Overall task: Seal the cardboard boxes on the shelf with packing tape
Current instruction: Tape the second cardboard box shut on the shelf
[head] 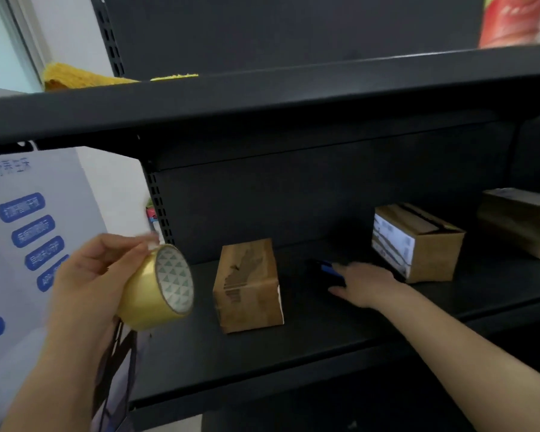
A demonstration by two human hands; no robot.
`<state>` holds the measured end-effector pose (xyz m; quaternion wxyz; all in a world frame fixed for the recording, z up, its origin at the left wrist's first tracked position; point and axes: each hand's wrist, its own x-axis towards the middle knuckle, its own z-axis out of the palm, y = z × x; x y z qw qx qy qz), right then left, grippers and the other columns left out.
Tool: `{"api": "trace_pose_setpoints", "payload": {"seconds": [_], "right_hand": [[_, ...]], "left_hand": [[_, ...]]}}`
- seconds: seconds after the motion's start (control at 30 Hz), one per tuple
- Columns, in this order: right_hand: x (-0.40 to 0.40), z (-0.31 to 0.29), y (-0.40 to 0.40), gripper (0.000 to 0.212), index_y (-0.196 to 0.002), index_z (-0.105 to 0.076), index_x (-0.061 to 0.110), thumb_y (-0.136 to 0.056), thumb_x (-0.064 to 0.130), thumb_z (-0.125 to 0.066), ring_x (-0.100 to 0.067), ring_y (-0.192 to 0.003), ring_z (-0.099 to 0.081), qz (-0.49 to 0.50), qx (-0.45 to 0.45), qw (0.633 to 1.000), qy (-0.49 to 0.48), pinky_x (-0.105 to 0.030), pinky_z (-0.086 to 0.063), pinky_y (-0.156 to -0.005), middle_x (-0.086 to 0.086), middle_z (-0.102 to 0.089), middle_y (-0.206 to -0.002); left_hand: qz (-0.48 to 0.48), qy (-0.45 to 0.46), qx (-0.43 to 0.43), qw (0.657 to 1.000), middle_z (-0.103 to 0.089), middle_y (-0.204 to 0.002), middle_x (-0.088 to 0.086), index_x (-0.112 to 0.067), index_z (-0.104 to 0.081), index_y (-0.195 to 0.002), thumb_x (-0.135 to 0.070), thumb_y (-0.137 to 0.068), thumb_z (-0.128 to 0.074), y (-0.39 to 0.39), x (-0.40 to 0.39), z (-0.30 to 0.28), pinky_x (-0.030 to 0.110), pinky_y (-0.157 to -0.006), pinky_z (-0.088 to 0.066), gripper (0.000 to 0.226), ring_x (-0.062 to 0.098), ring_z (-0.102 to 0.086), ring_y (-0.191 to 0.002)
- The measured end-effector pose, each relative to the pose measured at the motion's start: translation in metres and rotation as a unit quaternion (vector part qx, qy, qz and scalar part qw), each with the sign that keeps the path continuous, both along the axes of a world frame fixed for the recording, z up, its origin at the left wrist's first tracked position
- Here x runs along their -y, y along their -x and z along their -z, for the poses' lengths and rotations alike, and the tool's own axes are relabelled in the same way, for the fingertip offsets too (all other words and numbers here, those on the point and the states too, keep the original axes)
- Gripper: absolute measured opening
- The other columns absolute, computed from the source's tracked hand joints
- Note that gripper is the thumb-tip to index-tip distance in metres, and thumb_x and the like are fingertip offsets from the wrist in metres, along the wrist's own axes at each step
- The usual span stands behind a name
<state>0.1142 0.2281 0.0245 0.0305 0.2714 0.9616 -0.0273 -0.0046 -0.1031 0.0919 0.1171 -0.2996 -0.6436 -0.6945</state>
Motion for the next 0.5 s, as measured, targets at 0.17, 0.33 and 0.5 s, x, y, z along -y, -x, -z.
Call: {"api": "trace_pose_setpoints", "payload": {"seconds": [0.17, 0.33, 0.5], "right_hand": [[-0.001, 0.011, -0.011, 0.043, -0.135, -0.048, 0.024, -0.092, 0.028, -0.051, -0.028, -0.11, -0.053, -0.027, -0.156, 0.987, 0.004, -0.037, -0.046, -0.089, -0.011, -0.053, -0.122], [-0.005, -0.026, -0.058, 0.042, -0.131, -0.054, 0.019, -0.089, 0.022, -0.059, -0.015, -0.101, -0.058, -0.126, -0.495, 0.856, 0.075, -0.026, -0.044, -0.088, -0.002, -0.063, -0.111], [-0.07, -0.076, -0.125, 0.044, -0.129, -0.054, 0.018, -0.086, 0.022, -0.06, 0.013, -0.083, -0.051, -0.122, -0.651, 0.748, 0.041, -0.001, -0.034, -0.077, 0.024, -0.05, -0.091]], "left_hand": [[0.021, -0.024, -0.079, 0.996, -0.072, -0.088, -0.019, -0.031, -0.069, -0.065, -0.03, -0.067, -0.066, -0.026, -0.033, -0.01, 0.01, -0.065, -0.053, 0.004, -0.004, -0.065, -0.084], [0.011, -0.041, -0.055, 0.998, -0.072, -0.073, -0.017, -0.033, -0.072, -0.071, -0.055, -0.053, -0.071, -0.061, -0.076, -0.008, 0.012, -0.055, -0.053, 0.029, -0.001, -0.063, -0.06], [-0.021, 0.026, -0.052, 0.998, -0.072, -0.078, -0.019, -0.039, -0.073, -0.073, -0.054, -0.051, -0.072, -0.087, -0.136, 0.002, 0.018, -0.06, -0.049, 0.026, -0.004, -0.064, -0.066]]}}
